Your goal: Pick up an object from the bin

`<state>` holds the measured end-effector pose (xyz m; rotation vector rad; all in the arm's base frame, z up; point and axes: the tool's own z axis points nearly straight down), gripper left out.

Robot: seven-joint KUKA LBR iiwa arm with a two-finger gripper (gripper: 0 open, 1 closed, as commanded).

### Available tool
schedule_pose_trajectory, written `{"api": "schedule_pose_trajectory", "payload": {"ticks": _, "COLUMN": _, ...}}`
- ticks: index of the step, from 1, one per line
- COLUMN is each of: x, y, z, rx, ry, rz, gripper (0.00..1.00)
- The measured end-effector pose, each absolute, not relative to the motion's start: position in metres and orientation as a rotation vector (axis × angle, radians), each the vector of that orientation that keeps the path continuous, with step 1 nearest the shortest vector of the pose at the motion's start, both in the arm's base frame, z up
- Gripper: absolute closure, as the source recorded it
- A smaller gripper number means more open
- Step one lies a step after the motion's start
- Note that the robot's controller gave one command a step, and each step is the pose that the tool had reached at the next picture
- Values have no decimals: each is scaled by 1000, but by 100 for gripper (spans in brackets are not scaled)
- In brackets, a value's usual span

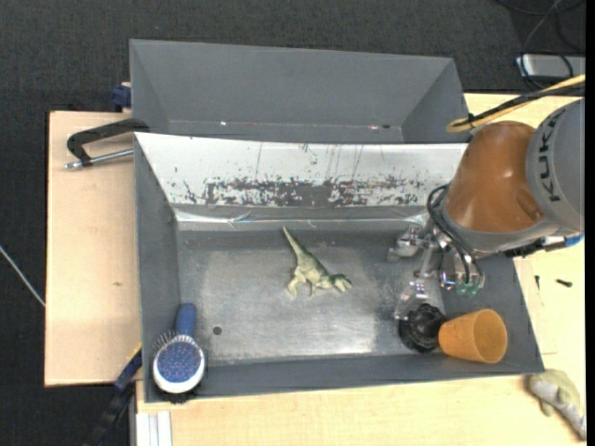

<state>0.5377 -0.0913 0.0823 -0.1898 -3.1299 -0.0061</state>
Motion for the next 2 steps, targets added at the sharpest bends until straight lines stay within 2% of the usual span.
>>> {"api": "schedule_pose_trajectory", "payload": {"ticks": 1, "x": 540, "y": 89, "z": 78, "rx": -495, "ry": -3106, "rz": -10, "gripper": 0}}
{"api": "schedule_pose_trajectory", "payload": {"ticks": 2, "x": 541, "y": 84, "z": 79, "rx": -504, "ry": -3106, "rz": -4, "gripper": 100}}
